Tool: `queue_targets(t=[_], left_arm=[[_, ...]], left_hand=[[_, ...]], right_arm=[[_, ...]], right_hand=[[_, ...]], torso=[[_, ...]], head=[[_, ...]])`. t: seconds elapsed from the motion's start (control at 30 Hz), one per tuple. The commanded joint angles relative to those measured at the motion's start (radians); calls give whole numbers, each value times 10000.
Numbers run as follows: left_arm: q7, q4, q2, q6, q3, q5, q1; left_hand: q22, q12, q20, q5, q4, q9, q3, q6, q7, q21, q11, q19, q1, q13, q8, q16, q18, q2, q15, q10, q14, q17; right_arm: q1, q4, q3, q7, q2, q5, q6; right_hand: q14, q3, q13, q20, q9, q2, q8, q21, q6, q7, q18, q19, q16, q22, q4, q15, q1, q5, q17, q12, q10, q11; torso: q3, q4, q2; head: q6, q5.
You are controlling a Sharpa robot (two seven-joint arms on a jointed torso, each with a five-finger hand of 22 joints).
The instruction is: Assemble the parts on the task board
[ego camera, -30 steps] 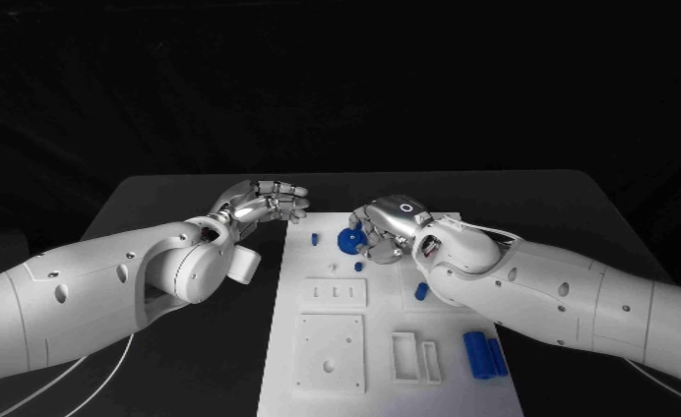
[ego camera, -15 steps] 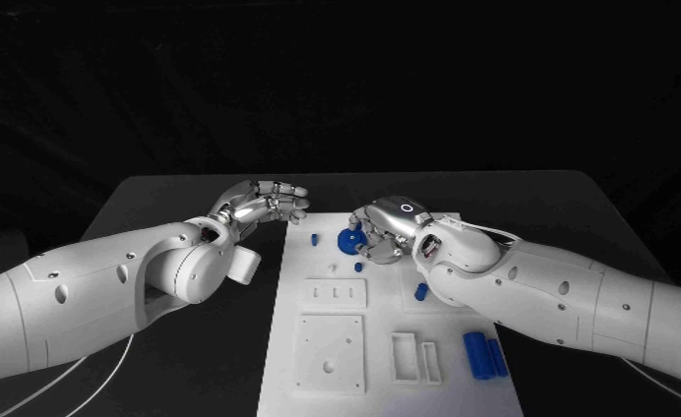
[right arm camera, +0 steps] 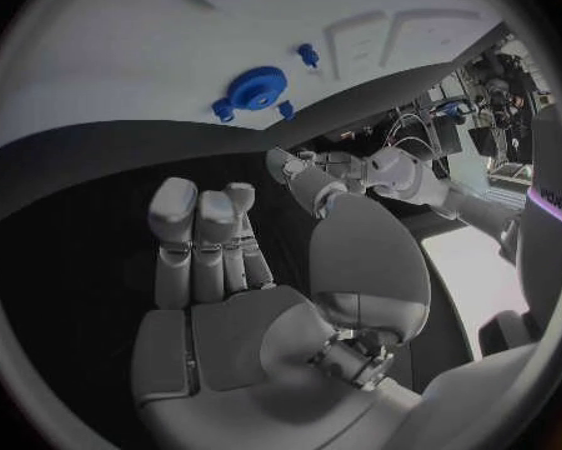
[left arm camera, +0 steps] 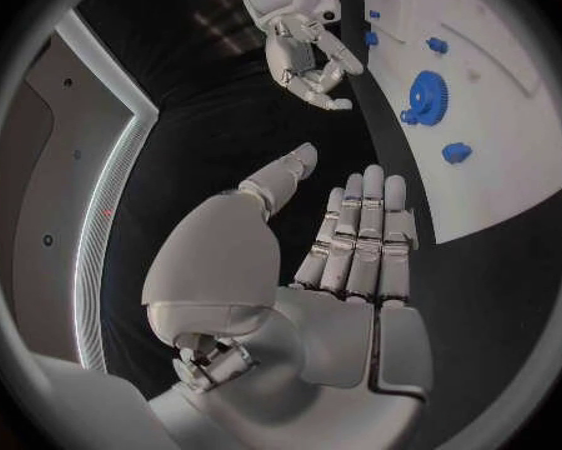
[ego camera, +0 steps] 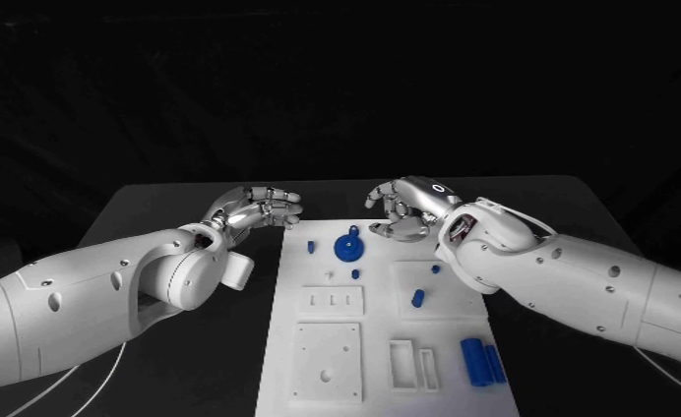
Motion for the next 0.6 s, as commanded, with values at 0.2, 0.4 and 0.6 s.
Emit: queue_targets(t=[0.2, 0.4, 0.6], left_arm=[[145, -112, -12, 305, 6, 10, 13], [145, -185, -22, 364, 4, 10, 11], [145, -227, -23, 402, 2, 10, 8]], left_hand=[[184, -33, 3, 23, -13, -12, 65, -73, 258, 38, 42, -37, -70, -1, -55, -61, 158, -3, 38, 39, -29, 20], [184, -24, 2, 14, -12, -8, 68, -57, 253, 43, 38, -34, -74, 7, -46, -58, 159, 19, 34, 68, -16, 29], [184, -20, 1, 10, -12, -6, 68, -50, 250, 45, 38, -34, -75, 11, -42, -58, 159, 26, 33, 80, -13, 33]], right_arm=[[426, -340, 149, 1383, -913, 2591, 1407], [501, -807, 150, 1531, -1360, 2857, 1656], [500, -963, 147, 1562, -1644, 2859, 1903]], right_hand=[[-89, -703, 61, -7, 35, 481, -46, 139, 101, 182, 1228, -174, 70, 205, -538, 23, 37, 664, 70, 288, -529, -12], [-105, -998, 81, 11, 44, 581, -48, 180, 95, 183, 1228, -237, 70, 202, -672, 20, 118, 862, 92, 388, -571, -12], [-109, -1072, 86, 16, 48, 601, -46, 198, 102, 180, 1228, -263, 71, 201, -676, 17, 226, 923, 102, 431, -581, -15]], torso=[[73, -139, -59], [138, -207, -90], [161, -222, -93]], head=[[149, -98], [168, -202], [151, -258]])
